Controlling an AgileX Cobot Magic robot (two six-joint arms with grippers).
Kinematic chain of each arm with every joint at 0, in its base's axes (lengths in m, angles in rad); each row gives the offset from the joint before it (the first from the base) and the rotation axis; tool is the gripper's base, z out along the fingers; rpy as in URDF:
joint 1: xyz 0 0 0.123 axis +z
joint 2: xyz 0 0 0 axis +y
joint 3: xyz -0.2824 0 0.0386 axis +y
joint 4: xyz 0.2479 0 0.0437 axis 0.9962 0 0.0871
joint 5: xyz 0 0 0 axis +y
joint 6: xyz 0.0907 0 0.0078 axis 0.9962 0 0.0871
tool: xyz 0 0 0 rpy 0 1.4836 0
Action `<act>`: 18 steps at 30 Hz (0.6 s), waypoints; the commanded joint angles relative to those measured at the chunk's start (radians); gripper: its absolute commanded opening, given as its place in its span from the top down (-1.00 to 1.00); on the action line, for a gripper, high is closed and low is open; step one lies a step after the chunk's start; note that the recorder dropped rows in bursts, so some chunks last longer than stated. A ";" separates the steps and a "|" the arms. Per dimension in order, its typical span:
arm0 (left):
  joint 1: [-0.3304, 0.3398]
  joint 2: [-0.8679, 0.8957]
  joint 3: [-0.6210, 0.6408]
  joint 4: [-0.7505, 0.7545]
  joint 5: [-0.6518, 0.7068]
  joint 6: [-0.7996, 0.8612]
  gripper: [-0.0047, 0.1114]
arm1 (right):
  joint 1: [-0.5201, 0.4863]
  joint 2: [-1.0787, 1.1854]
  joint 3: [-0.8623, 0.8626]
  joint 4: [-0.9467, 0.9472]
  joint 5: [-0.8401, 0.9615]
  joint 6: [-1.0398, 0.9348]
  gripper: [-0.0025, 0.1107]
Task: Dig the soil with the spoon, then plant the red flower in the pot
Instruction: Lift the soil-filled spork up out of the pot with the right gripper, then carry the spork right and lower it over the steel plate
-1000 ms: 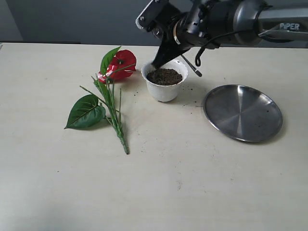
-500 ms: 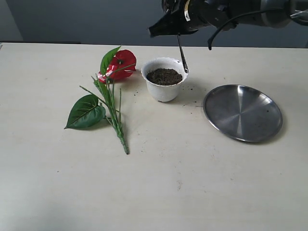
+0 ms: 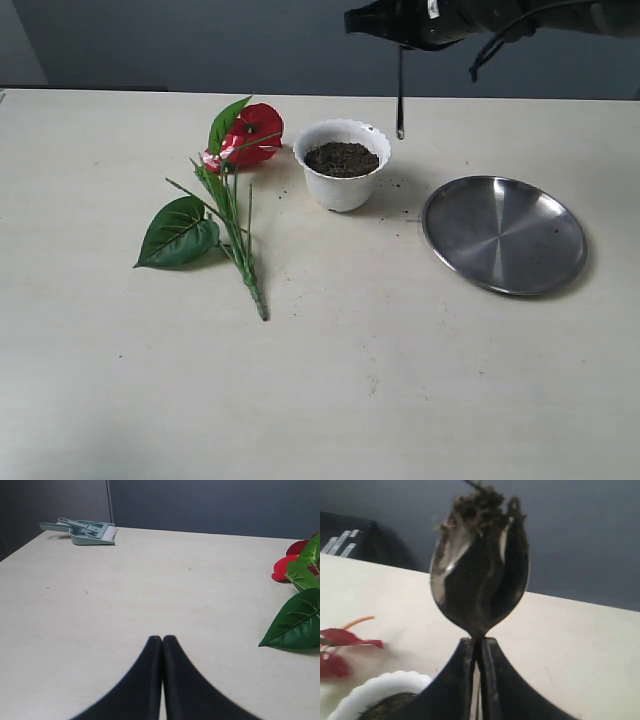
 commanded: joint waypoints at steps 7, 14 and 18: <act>-0.002 -0.004 0.004 0.000 -0.012 -0.002 0.91 | -0.112 -0.094 -0.004 -0.004 0.277 -0.055 0.97; -0.002 -0.004 0.004 0.000 -0.012 -0.002 0.91 | -0.124 -0.096 -0.004 0.045 0.383 -0.128 0.97; -0.002 -0.004 0.004 0.000 -0.012 -0.002 0.91 | -0.143 -0.096 -0.004 0.093 0.406 -0.138 0.97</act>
